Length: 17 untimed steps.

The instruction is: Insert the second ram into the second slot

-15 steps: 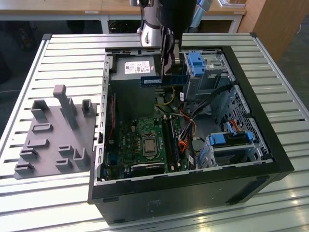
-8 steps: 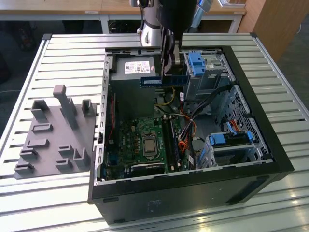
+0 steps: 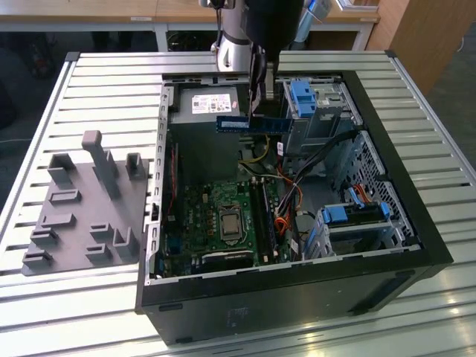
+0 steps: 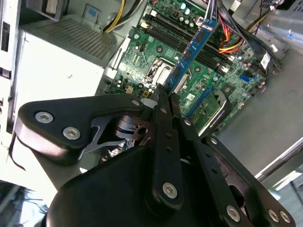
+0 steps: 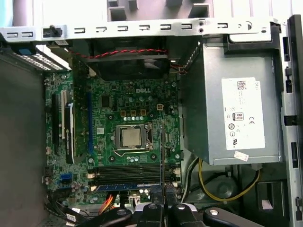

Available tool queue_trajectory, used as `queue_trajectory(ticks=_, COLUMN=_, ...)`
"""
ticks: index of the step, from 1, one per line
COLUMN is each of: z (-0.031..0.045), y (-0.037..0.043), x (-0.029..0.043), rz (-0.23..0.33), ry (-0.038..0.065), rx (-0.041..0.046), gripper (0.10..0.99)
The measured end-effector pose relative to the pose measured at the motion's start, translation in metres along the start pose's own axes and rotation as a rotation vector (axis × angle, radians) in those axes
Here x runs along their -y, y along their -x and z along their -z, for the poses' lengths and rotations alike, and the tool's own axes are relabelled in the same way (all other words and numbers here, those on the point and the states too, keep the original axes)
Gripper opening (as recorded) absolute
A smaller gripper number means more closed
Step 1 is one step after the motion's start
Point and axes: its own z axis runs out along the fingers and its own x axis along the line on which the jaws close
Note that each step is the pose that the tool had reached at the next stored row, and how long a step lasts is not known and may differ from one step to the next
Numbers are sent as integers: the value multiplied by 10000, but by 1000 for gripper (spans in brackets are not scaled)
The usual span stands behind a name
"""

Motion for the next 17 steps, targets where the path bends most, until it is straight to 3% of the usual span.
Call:
queue_trajectory(ticks=8, z=-3, y=-1, x=0, rz=-1139, ry=-20, rx=33, gripper=137)
queue_trajectory(ticks=17, z=-5, y=-67, x=5, rz=-1265, ry=-22, rx=39, gripper=137)
